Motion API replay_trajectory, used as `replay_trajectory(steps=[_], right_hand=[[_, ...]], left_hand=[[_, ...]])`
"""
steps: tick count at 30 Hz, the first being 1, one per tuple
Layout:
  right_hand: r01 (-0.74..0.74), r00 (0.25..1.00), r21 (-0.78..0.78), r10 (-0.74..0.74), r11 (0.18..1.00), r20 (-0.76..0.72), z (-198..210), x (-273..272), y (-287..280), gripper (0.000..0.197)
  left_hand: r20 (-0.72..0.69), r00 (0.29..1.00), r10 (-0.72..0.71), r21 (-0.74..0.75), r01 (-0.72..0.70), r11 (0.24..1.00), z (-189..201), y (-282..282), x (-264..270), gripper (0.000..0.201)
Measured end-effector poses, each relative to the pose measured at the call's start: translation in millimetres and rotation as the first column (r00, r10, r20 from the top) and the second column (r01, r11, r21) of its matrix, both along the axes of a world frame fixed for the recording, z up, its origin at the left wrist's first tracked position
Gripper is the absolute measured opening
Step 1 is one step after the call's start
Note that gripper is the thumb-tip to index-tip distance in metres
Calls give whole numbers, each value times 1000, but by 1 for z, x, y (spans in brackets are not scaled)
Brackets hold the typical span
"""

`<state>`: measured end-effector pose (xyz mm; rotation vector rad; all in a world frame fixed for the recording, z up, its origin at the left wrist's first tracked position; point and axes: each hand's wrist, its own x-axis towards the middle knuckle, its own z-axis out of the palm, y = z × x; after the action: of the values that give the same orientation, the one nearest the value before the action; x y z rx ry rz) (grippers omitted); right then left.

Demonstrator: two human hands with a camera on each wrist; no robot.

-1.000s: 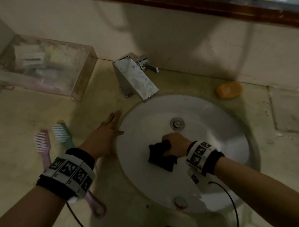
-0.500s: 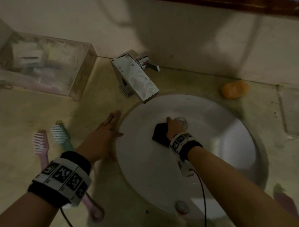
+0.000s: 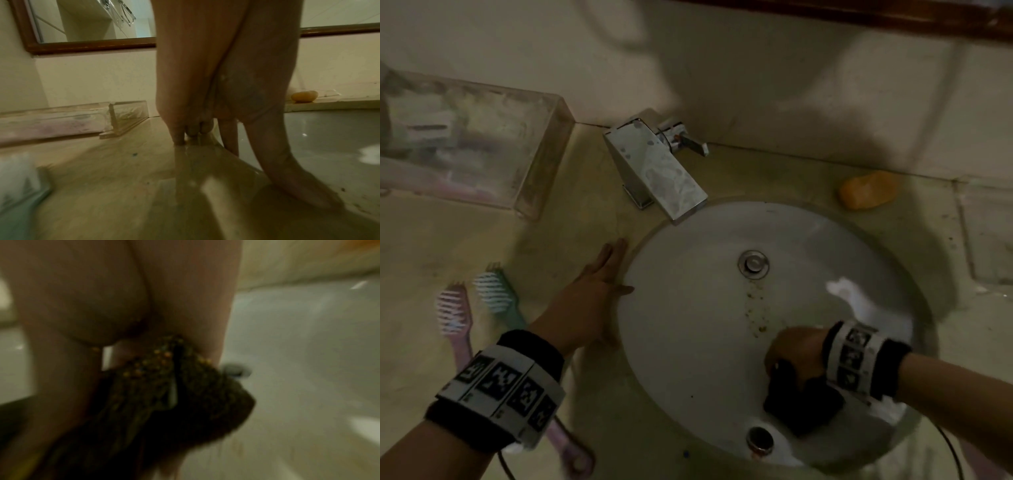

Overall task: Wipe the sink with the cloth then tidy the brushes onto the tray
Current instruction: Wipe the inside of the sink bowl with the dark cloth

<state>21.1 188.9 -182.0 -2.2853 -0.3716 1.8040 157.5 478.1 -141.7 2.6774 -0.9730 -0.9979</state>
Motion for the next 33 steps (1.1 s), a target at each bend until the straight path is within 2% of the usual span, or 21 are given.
replay_trajectory(steps=[1,3,8,10,12,14,17,19,21,24,26,28,33], right_hand=[[-17,999,-32,16,999,-27,-7,-7,3,43],[-12,1000,-75,13,997,17,-19,-8,6,43],[111,950,-146,-62,983,307,-32,24,8,52],[203,904,-173,-116,964,412,-34,41,8,54],[337,817,-148,-211,930,537,-32,59,8,48],[446,753,-100,-313,889,579,-28,74,4,43],[496,720,-15,-402,868,566,-9,80,-13,40],[447,720,43,-388,893,575,11,74,-30,36],[346,794,43,-317,937,519,33,61,-44,37],[113,964,-30,-102,993,244,51,35,-51,36],[-72,997,-85,75,994,35,42,15,-48,45],[-184,980,-161,168,970,-104,21,-4,-42,57],[-153,988,-232,157,961,1,-15,-8,-33,64]], left_hand=[[0,1000,0,-8,0,1000,0,0,0,89],[-7,1000,14,-33,-15,999,-1,1,1,89],[-2,1000,14,-23,-14,1000,-1,-1,1,89],[-11,999,34,-22,-34,999,0,-1,0,86],[-9,1000,24,-36,-24,999,0,0,0,84],[-14,1000,19,-43,-19,999,0,0,1,83],[-8,1000,13,-29,-13,1000,-1,1,1,85],[-7,1000,22,-51,-22,998,-2,2,1,87],[-16,999,30,-61,-31,998,-3,2,1,87],[-9,1000,23,-47,-24,999,-4,2,1,88],[-14,1000,27,-59,-28,998,-7,4,2,88],[-28,999,46,-88,-48,995,-9,6,3,87],[-21,999,50,-108,-52,993,-12,6,4,84]])
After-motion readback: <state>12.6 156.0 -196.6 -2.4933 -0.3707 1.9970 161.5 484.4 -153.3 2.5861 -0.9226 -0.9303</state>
